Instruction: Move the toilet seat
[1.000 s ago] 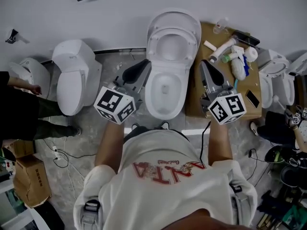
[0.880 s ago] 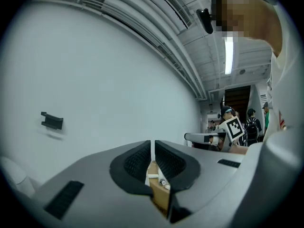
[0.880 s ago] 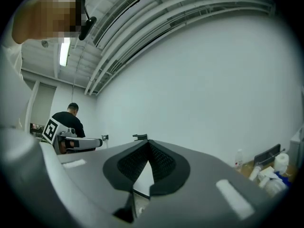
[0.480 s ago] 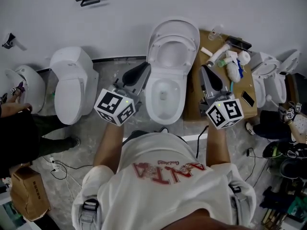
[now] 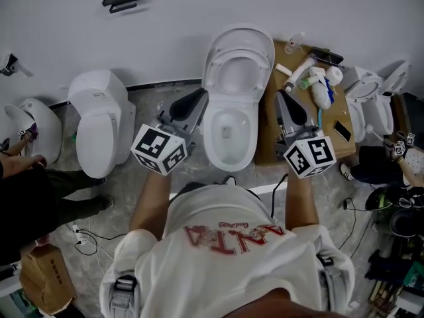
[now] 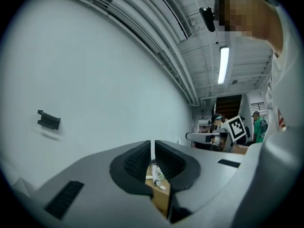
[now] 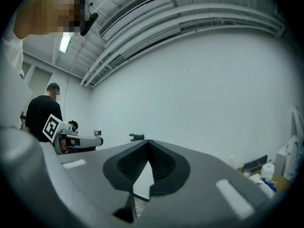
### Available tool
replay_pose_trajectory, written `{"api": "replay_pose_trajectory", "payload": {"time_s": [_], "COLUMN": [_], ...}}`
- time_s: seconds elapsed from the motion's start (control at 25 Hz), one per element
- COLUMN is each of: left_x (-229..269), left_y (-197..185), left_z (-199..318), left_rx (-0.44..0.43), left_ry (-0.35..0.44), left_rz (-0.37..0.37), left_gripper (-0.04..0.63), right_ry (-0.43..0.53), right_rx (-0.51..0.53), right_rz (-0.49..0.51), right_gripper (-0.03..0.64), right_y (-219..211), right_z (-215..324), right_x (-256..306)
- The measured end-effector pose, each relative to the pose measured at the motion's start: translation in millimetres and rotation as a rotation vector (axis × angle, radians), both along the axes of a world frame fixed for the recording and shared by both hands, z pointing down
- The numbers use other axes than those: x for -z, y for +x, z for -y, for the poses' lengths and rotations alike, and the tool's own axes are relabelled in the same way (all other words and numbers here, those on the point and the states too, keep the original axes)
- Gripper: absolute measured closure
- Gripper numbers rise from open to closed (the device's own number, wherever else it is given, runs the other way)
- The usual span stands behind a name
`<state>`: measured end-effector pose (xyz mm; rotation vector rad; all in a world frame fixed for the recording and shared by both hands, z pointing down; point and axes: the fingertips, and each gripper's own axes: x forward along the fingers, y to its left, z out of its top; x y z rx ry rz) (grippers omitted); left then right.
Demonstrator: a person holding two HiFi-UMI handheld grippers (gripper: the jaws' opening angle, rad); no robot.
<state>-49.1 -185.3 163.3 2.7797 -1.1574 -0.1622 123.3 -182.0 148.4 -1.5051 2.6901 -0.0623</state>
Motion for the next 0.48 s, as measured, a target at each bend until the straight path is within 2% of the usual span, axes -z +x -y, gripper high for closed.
{"api": "replay_pose_trajectory", "payload": {"time_s": [0.48], "left_x": [-0.4], "left_y": [-5.1], "left_z": [2.1], "left_rx": [0.002], "left_ry": [-0.001], "left_rz": [-0.006], "left_gripper": [0.563], "right_ry": [-0.003], "right_rx": [0.002], "right_rz": [-0.008], "right_gripper": [0.614], "right_y": [-5.9], "right_z": [2.1], "right_x": [-3.7]}}
